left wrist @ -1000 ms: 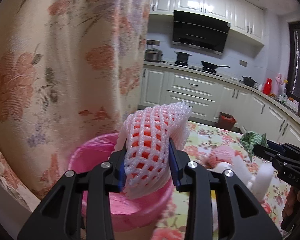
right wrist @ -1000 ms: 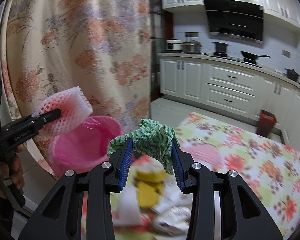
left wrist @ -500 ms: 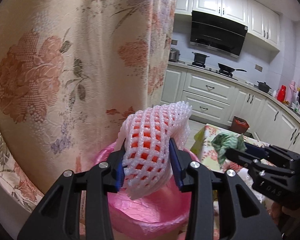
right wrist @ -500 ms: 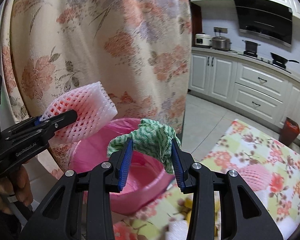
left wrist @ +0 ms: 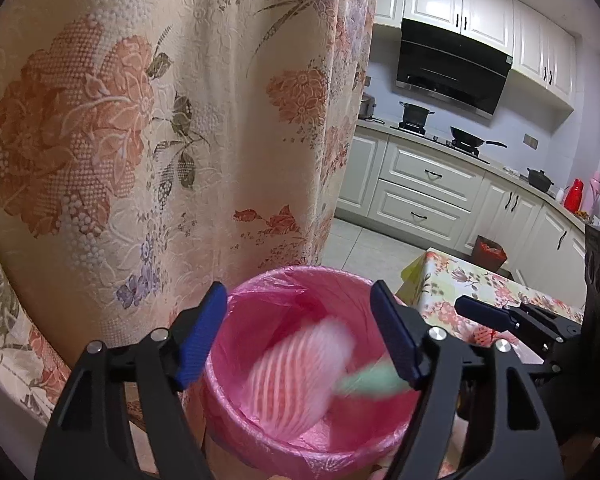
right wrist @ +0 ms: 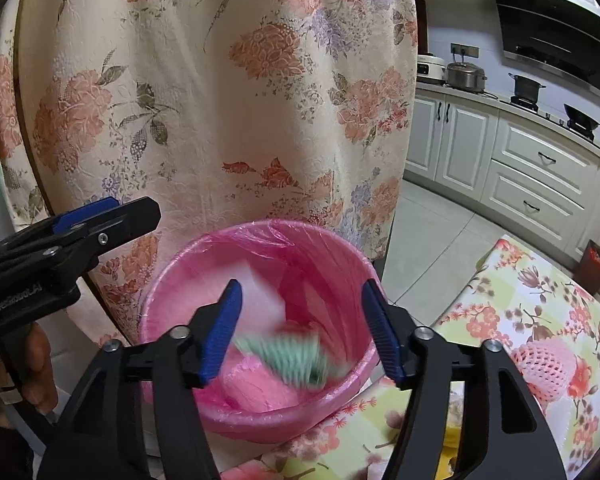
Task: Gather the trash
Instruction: 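Carry both items to the pink bin and open both tools to drop them, then move both tools back to the table and grasp the white foam block with the right tool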
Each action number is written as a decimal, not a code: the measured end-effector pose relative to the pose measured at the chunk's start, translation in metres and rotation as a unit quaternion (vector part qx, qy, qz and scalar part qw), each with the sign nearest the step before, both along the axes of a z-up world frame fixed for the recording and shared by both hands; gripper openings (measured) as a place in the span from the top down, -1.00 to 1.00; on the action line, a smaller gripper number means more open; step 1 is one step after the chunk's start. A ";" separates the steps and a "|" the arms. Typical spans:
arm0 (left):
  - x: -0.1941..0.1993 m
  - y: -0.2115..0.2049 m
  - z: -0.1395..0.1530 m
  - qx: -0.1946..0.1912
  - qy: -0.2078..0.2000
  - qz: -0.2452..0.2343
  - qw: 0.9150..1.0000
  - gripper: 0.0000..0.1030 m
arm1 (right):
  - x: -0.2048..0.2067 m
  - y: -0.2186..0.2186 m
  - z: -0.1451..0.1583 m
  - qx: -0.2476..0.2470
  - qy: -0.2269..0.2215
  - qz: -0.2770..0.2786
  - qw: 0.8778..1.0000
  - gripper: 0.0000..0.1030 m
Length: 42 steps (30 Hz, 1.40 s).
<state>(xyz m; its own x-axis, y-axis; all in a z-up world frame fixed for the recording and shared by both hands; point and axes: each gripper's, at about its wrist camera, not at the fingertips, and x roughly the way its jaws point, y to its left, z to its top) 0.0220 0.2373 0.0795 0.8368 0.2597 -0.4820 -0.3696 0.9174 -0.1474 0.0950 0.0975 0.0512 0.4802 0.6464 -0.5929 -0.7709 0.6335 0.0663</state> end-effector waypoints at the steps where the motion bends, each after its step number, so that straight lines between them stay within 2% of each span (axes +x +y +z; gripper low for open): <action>1: -0.001 -0.001 0.000 0.000 0.000 0.000 1.000 -0.39 | 0.001 0.000 -0.001 -0.001 -0.001 -0.001 1.000 -0.18; 7: -0.001 -0.004 0.002 0.000 -0.003 -0.004 1.000 -0.39 | 0.003 -0.009 0.000 -0.003 -0.006 -0.015 1.000 -0.25; 16: 0.003 -0.026 0.004 -0.002 -0.009 -0.026 1.000 -0.39 | 0.001 -0.050 0.010 -0.001 -0.026 -0.051 0.998 -0.34; 28: 0.014 -0.082 0.003 0.000 -0.004 -0.070 0.998 -0.40 | 0.001 -0.135 0.020 -0.001 -0.043 -0.121 0.992 -0.38; 42: 0.030 -0.146 -0.011 0.005 0.020 -0.126 0.992 -0.40 | -0.004 -0.222 0.013 -0.003 -0.049 -0.190 0.981 -0.47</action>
